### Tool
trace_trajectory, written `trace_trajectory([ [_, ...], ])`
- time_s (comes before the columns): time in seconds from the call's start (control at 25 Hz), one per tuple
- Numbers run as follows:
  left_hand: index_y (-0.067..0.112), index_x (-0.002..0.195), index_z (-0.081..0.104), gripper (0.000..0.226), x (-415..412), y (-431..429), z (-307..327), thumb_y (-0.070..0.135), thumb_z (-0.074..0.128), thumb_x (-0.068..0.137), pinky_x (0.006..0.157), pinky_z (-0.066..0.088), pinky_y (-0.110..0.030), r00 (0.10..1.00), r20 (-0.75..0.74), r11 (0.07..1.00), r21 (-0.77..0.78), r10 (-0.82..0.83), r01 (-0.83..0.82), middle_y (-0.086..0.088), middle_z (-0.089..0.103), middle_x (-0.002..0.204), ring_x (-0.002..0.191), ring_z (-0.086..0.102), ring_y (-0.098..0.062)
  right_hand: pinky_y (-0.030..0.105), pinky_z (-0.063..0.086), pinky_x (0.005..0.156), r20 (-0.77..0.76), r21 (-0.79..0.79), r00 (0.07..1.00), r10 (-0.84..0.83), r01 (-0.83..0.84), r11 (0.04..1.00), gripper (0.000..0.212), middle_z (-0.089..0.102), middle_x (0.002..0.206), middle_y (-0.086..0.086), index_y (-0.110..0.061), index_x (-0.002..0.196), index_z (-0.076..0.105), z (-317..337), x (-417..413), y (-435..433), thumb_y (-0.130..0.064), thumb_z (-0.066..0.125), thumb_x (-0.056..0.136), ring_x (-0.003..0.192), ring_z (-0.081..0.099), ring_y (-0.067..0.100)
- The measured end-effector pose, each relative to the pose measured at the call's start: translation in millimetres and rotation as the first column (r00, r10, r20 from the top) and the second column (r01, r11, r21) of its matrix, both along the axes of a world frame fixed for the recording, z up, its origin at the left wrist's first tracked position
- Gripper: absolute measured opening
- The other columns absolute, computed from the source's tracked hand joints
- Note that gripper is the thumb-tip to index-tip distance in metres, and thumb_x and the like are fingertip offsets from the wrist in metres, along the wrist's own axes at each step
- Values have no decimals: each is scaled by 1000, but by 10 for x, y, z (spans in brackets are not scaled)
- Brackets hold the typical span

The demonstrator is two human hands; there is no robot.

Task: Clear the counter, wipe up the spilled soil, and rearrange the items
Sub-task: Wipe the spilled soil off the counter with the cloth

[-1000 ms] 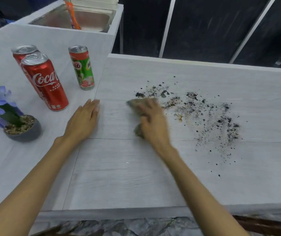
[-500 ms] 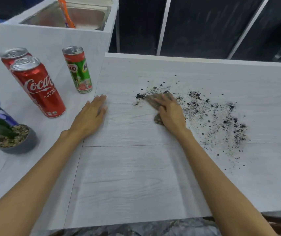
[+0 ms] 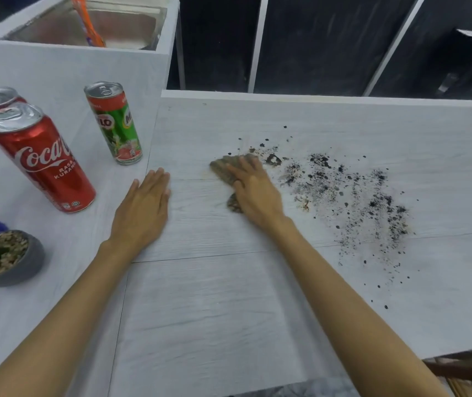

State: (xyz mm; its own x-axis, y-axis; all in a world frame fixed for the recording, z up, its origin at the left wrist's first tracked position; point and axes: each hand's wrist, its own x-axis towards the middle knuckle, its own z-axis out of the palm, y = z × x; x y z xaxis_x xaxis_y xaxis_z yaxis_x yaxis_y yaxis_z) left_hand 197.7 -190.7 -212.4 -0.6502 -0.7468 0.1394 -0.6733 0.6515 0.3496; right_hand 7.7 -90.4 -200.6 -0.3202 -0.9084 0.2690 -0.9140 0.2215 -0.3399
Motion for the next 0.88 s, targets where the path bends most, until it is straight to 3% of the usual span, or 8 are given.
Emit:
trace_trajectory([
  [0.08,9,145,24,48,-19,2,-4,25,22,99,119,7,-31,1000,1,1000,-7,5,-5,-4,21,155,145,15,-15,40,17,120,109,1,984,-142,143,990,43,39,149,8,-12,136,46,34,-331,63,-10,34,95,141,28,29],
  [0.2,8,144,25,48,-28,-12,-11,24,23,99,119,9,-33,1000,-4,1000,-26,-4,4,-6,22,155,145,17,-17,39,40,107,376,-144,859,-347,424,894,42,57,134,9,-13,125,59,103,-355,49,-5,40,89,121,52,30],
  [0.36,8,145,24,48,-30,-21,-13,24,22,99,119,9,-33,1000,-6,1000,-30,-3,3,-5,21,155,145,16,-17,43,28,112,107,-126,993,-41,54,991,53,58,131,6,-21,123,62,6,490,-269,-11,35,79,126,43,32],
  [0.44,9,145,23,48,-28,-28,-21,24,21,99,119,8,-32,1000,-2,1000,-26,-7,7,-4,20,156,145,15,-16,46,21,116,-11,-40,1000,5,-5,999,49,50,140,8,-21,132,53,-107,528,-395,-13,38,86,135,35,33],
  [0.6,10,146,21,49,-20,-36,-20,27,20,99,119,7,-31,1000,13,1000,-11,-19,20,-3,17,156,145,13,-15,45,21,116,-279,62,960,30,-14,998,58,45,146,-3,-24,140,40,-137,-410,-289,-7,48,85,139,34,22],
  [0.68,10,146,20,50,-16,-34,-5,28,19,99,119,6,-32,1000,21,1000,-4,-21,21,-3,16,157,146,11,-15,41,17,119,-79,59,986,-145,150,987,55,41,148,1,-19,139,42,-48,-751,-109,-1,42,87,141,29,22],
  [0.76,10,146,20,50,-12,-12,22,29,19,99,119,5,-32,1000,7,999,35,-20,20,-2,16,157,146,10,-14,31,17,118,194,-18,935,-298,307,952,51,42,147,7,-12,133,51,106,-723,3,5,35,87,139,32,24],
  [0.88,10,145,22,49,-89,-42,72,27,19,100,120,5,-32,999,-36,996,83,-25,28,-3,18,156,145,11,-14,28,26,111,279,-153,944,-178,226,962,52,51,140,3,-19,125,60,281,-165,-221,4,37,85,126,44,24],
])
